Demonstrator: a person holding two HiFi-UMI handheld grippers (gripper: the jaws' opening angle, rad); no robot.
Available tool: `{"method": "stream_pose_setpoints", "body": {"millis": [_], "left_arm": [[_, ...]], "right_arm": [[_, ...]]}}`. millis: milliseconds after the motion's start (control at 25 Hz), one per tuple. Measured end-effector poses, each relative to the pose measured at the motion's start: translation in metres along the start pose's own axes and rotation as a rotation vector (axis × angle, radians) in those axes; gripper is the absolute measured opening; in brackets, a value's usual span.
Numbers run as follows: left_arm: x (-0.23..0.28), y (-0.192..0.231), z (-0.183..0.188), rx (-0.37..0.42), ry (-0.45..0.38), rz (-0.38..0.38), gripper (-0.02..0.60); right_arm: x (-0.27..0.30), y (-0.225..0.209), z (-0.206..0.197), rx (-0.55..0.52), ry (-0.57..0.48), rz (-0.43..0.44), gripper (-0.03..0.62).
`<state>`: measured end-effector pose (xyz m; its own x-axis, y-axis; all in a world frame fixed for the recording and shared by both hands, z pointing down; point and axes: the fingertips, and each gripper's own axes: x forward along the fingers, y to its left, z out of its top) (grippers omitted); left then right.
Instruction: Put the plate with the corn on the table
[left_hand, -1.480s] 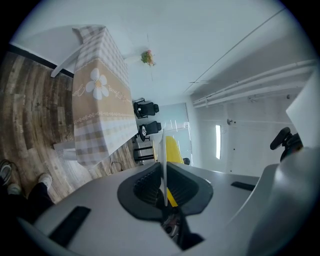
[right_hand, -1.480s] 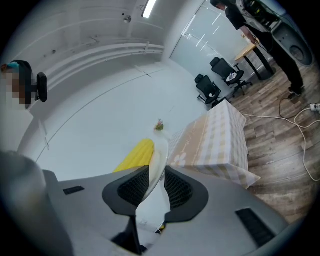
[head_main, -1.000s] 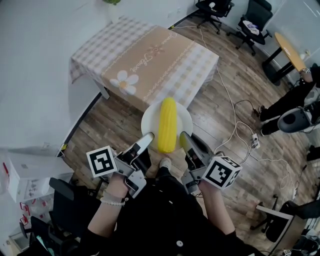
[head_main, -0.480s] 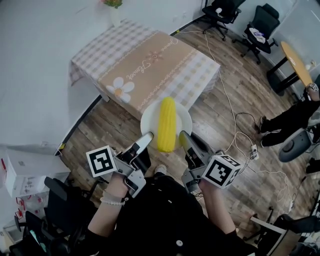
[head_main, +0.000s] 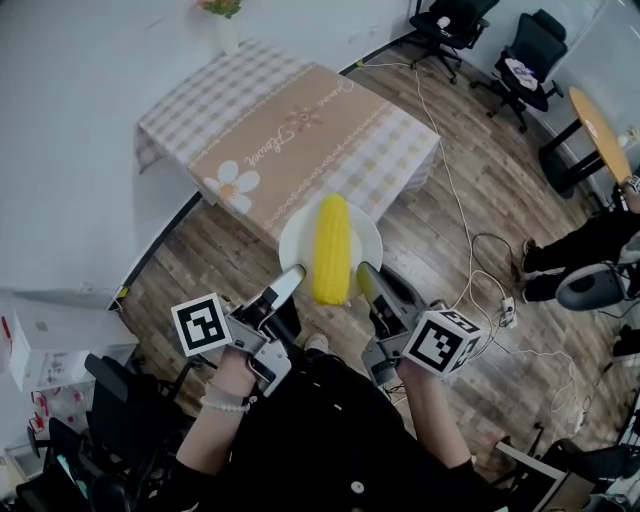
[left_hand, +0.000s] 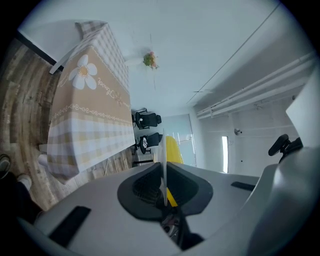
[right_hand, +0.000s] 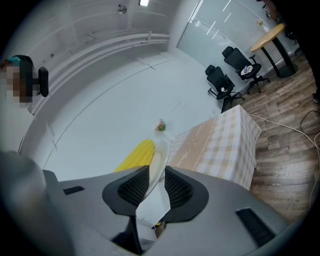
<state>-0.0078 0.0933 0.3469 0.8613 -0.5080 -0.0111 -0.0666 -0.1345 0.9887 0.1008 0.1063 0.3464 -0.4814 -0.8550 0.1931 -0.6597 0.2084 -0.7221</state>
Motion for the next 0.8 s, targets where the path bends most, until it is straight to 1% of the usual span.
{"method": "stream_pose_setpoints", "body": {"millis": [240, 480, 800], "left_arm": [[0.007, 0.001, -0.002, 0.012, 0.007, 0.021, 0.031], [0.011, 0.003, 0.002, 0.0, -0.002, 0.029, 0.031], [0.022, 0.011, 0.01, -0.002, 0.015, 0.042, 0.031]], "right_arm": [[-0.001, -0.008, 0.002, 0.022, 0.004, -0.001, 0.126], [0.006, -0.012, 0.004, 0.029, 0.005, 0.005, 0.126], [0.014, -0.022, 0.009, 0.04, 0.004, -0.01, 0.126]]}}
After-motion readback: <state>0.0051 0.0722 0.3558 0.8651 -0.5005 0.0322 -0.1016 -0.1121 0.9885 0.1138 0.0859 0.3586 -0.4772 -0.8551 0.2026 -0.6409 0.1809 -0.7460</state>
